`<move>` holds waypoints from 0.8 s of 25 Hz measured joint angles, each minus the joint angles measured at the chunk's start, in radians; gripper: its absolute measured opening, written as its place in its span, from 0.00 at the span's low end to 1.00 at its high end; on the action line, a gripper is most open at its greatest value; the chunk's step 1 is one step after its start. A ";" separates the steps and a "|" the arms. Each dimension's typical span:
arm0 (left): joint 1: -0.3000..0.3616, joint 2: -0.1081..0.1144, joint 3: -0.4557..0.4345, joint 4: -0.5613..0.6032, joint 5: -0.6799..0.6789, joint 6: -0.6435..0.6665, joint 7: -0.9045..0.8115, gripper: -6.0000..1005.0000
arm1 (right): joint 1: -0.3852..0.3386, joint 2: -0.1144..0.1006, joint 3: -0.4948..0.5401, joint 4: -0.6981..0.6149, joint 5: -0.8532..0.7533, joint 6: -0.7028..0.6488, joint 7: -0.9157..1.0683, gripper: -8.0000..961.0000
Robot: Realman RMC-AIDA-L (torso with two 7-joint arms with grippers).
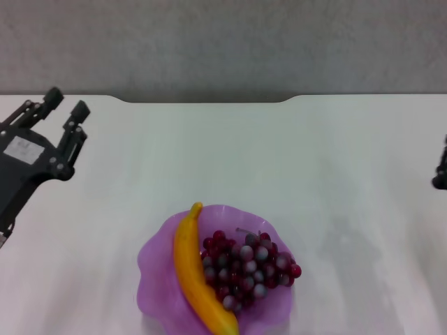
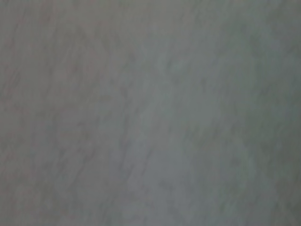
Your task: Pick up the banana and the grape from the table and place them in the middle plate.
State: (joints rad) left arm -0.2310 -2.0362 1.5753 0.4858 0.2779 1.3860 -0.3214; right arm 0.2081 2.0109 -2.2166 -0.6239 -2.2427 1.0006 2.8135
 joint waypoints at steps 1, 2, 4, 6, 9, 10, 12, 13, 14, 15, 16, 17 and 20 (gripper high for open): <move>-0.002 0.000 0.000 -0.010 -0.014 0.000 0.009 0.39 | -0.005 0.000 0.002 0.003 0.000 0.027 -0.001 0.04; -0.004 0.000 0.000 -0.019 -0.024 0.000 0.018 0.39 | -0.009 0.000 0.003 0.008 0.000 0.054 -0.002 0.04; -0.009 0.000 0.000 -0.039 -0.049 -0.004 0.039 0.39 | -0.014 0.000 0.006 0.019 0.006 0.099 -0.003 0.04; -0.021 -0.001 0.000 -0.070 -0.079 -0.007 0.056 0.39 | -0.016 0.000 0.004 0.025 0.035 0.134 -0.005 0.04; -0.063 -0.002 0.000 -0.159 -0.151 -0.010 0.067 0.39 | -0.025 0.002 0.000 0.026 0.125 0.181 -0.009 0.04; -0.075 -0.002 0.000 -0.184 -0.170 -0.010 0.068 0.39 | -0.028 0.002 -0.004 0.028 0.150 0.198 -0.011 0.04; -0.093 -0.002 0.000 -0.223 -0.204 -0.010 0.071 0.38 | -0.031 0.003 -0.012 0.034 0.189 0.220 -0.015 0.04; -0.101 -0.001 0.000 -0.246 -0.224 -0.012 0.076 0.38 | -0.032 0.003 -0.015 0.037 0.207 0.225 -0.016 0.04; -0.105 0.000 0.000 -0.259 -0.238 -0.016 0.080 0.38 | -0.034 0.003 -0.017 0.039 0.224 0.228 -0.016 0.03; -0.108 0.000 0.000 -0.267 -0.251 -0.020 0.085 0.38 | -0.035 0.002 -0.018 0.040 0.240 0.228 -0.016 0.03; -0.110 0.000 0.000 -0.276 -0.262 -0.027 0.090 0.38 | -0.037 0.002 -0.018 0.042 0.253 0.228 -0.014 0.03; -0.110 0.000 -0.002 -0.281 -0.271 -0.033 0.093 0.38 | -0.038 0.002 -0.018 0.044 0.261 0.228 -0.012 0.03; -0.110 -0.001 -0.023 -0.291 -0.283 -0.047 0.095 0.34 | -0.038 0.002 -0.018 0.052 0.299 0.231 -0.008 0.03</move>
State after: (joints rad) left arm -0.3413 -2.0374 1.5523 0.1947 -0.0053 1.3395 -0.2260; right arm 0.1701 2.0125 -2.2350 -0.5721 -1.9436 1.2312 2.8056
